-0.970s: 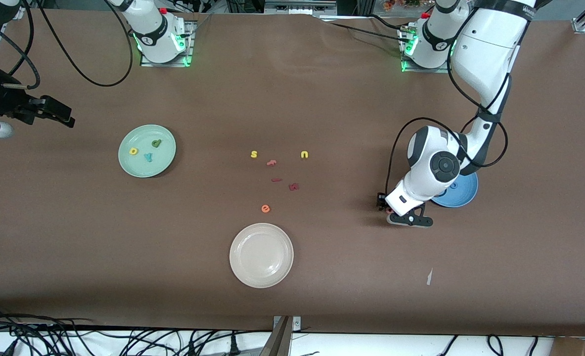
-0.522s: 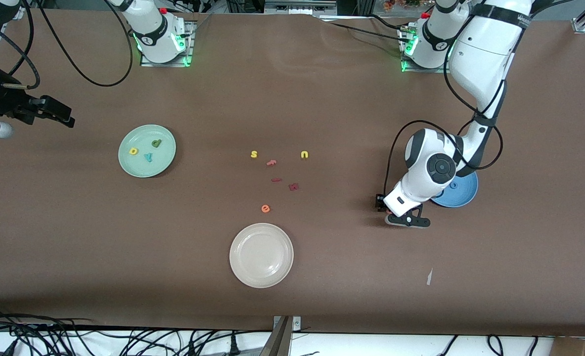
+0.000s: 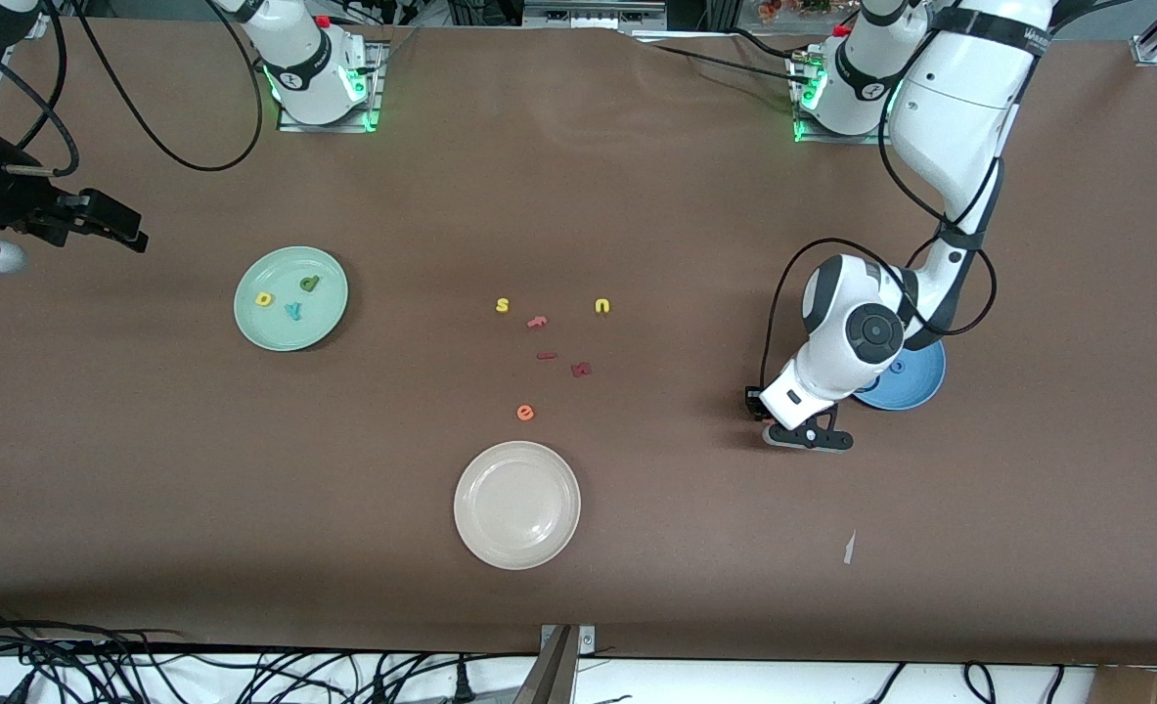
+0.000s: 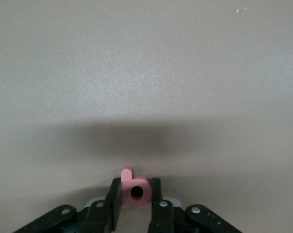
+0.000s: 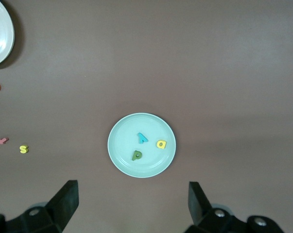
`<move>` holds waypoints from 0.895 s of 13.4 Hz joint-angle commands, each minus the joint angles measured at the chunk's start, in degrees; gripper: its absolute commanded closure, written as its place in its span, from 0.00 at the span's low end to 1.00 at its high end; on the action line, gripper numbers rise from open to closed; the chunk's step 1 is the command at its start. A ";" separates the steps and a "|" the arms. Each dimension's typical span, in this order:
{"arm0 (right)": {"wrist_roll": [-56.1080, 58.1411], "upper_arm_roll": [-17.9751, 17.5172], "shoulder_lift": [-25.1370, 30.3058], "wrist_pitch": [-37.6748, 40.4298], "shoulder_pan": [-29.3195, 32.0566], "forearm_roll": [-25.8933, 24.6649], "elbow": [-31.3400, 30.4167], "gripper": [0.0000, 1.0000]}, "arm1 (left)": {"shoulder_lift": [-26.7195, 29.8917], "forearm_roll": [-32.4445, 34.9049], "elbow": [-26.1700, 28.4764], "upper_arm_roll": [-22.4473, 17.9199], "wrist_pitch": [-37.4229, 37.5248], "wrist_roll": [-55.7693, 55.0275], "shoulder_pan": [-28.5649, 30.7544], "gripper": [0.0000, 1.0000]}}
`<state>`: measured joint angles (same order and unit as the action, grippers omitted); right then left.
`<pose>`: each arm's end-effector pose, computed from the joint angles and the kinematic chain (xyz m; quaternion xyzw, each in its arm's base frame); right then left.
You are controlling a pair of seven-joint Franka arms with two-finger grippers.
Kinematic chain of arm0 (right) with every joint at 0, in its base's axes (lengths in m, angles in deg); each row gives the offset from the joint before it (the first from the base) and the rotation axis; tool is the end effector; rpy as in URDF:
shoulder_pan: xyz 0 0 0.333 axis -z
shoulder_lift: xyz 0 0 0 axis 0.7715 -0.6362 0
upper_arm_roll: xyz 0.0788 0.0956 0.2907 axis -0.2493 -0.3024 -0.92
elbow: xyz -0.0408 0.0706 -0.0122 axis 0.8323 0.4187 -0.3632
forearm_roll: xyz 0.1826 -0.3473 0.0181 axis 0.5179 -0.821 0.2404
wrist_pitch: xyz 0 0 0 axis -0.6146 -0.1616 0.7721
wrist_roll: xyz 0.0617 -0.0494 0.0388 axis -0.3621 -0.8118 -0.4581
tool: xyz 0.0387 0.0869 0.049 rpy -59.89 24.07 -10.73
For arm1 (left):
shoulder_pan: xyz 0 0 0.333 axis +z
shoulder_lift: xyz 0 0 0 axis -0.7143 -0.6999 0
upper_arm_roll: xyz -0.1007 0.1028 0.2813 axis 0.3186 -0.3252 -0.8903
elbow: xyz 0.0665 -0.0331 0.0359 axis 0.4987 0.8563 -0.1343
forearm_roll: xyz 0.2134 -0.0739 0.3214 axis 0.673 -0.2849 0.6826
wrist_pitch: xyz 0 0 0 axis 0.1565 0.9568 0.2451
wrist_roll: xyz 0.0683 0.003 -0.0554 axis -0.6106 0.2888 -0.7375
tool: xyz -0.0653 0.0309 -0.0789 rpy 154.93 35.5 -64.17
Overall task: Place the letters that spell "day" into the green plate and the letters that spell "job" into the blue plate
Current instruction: 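Carry the pink b over the blue plate and open the left gripper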
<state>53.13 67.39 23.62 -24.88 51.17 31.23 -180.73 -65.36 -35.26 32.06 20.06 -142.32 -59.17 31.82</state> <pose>0.5527 -0.0005 0.5801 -0.9991 0.0354 0.0246 0.0035 0.6274 -0.1842 0.1740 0.9977 -0.0404 0.0277 0.0477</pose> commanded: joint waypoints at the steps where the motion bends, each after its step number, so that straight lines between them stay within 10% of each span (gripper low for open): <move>1: -0.43 -0.52 0.77 -0.02 0.73 0.02 -0.62 0.00 | 1.08 -0.28 -0.24 -0.45 0.31 1.03 -0.38 0.79; 12: -0.43 -0.52 0.69 -0.10 0.73 0.02 -0.62 0.00 | 30.00 1.04 23.48 -0.71 12.44 21.15 16.05 0.75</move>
<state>53.11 67.40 23.60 -24.89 51.20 31.24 -180.81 -39.59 -35.04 50.46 18.74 -129.46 -40.81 46.11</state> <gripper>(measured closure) 0.000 0.718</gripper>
